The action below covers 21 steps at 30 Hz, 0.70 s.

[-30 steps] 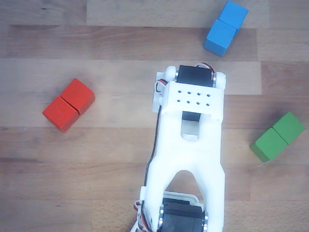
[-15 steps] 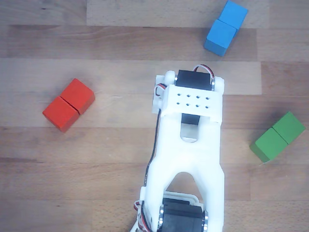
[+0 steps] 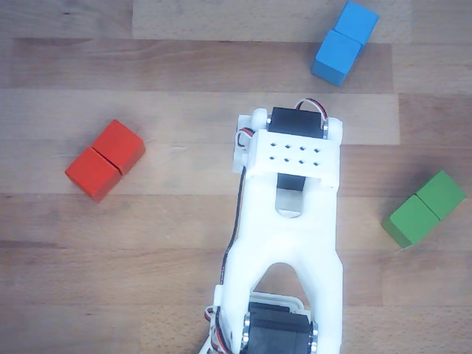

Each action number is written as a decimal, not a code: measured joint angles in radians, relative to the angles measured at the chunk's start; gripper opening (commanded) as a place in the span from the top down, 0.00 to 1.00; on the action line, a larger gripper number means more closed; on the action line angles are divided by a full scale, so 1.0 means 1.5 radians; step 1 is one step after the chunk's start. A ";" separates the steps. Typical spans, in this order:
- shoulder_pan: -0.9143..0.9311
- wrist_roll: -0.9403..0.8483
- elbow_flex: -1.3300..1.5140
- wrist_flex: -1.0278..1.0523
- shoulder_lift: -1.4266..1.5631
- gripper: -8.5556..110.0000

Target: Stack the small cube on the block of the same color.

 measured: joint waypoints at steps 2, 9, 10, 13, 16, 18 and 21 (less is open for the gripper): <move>0.000 0.000 0.001 0.000 0.000 0.84; 0.000 0.000 0.001 -0.001 0.024 0.85; 0.000 0.000 0.001 -0.001 0.024 0.85; 0.000 0.000 0.001 -0.001 0.024 0.85; 0.000 0.000 0.001 -0.001 0.034 0.85; 0.000 0.000 0.001 -0.001 0.063 0.85; 0.000 0.000 0.001 0.005 0.126 0.84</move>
